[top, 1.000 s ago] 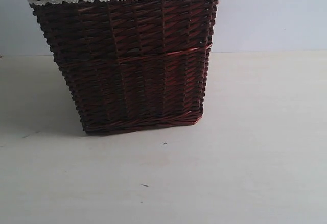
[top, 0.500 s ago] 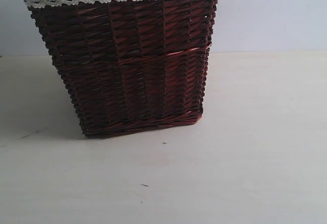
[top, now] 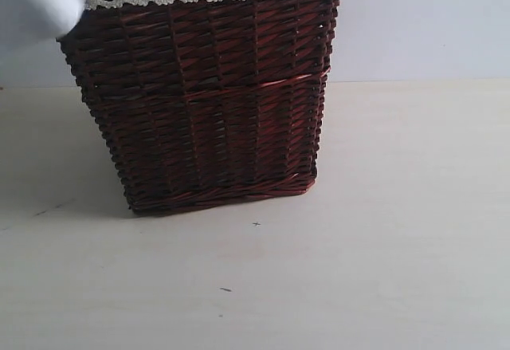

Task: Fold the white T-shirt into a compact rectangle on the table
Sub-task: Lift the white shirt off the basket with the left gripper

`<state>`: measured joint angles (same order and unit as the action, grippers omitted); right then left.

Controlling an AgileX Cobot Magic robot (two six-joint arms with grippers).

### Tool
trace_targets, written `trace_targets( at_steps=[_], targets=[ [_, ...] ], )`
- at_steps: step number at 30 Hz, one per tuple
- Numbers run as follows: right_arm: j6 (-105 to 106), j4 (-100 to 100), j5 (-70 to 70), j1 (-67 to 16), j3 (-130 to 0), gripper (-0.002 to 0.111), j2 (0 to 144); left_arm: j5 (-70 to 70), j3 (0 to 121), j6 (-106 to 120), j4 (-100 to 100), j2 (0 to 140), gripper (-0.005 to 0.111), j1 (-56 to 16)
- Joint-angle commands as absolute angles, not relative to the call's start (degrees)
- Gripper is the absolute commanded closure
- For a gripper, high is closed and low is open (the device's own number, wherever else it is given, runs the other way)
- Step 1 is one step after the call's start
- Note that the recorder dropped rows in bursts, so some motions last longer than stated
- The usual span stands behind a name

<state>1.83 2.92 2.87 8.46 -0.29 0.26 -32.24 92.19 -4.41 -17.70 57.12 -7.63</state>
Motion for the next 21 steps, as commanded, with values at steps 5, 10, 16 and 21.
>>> trace_targets(
  at_steps=[5, 10, 16, 21],
  targets=[
    [1.85, 2.98, 2.27, 8.72, 0.00, 0.108, 0.00, -16.04, 88.88, -39.55, -39.08, 55.13, 0.107, -7.93],
    [1.85, 2.98, 2.27, 8.72, 0.00, 0.108, 0.00, -31.94, 76.41, -73.46, -72.13, 55.54, 0.107, -7.93],
    [1.85, 2.98, 2.27, 8.72, 0.00, 0.108, 0.00, -55.40, 64.30, -78.85, -96.51, 55.94, 0.107, -7.93],
    [1.85, 2.98, 2.27, 8.72, 0.00, 0.108, 0.00, -51.05, 57.45, -78.17, -99.95, 58.76, 0.107, -7.93]
  ],
)
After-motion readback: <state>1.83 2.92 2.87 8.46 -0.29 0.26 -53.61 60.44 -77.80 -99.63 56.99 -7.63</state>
